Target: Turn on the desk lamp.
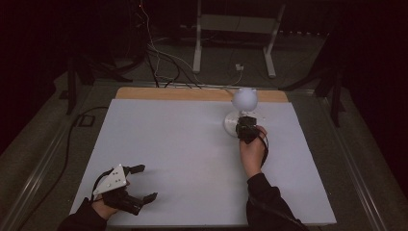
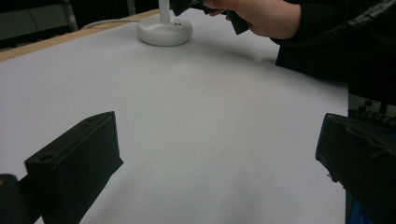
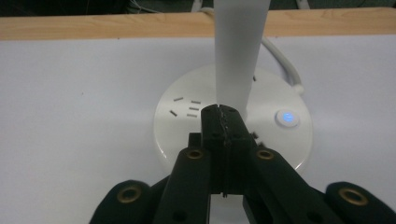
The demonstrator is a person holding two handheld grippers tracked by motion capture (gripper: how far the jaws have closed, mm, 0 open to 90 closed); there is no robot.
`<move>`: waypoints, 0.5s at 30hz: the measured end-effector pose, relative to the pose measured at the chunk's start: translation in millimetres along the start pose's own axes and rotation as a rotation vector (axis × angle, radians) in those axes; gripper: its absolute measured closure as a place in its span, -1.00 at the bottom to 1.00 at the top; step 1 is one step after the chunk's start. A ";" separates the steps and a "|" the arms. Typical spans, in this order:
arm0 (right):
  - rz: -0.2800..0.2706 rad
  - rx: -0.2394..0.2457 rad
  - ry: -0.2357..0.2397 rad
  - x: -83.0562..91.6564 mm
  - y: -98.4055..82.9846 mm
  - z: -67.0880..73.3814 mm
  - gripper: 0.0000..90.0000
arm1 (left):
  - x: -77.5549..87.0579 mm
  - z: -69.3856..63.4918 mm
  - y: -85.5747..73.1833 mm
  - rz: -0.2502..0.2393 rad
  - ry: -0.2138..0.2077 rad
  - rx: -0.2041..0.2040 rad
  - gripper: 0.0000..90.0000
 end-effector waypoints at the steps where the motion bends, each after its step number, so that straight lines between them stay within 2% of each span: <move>1: 0.005 0.005 0.002 -0.7 -0.6 0.3 1.00 | 0.0 0.0 0.1 -0.001 -0.002 0.000 -0.99; 7: 0.024 0.019 0.005 -5.8 -4.5 1.6 1.00 | 0.2 -0.2 0.3 -0.001 -0.001 -0.003 -0.99; 15: 0.048 0.012 0.014 -10.3 -7.8 2.9 1.00 | -0.2 -0.1 0.0 0.000 -0.002 0.000 -0.99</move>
Point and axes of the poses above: each handheld gripper's, and its own axes: x roughly backward along the jaws, y roughly out of its top, z roughly to its left, the point moved 1 cm from there along -x, roughly forward along the jaws, and after that the axes turned 3 degrees about -x, right-handed, at the moved point
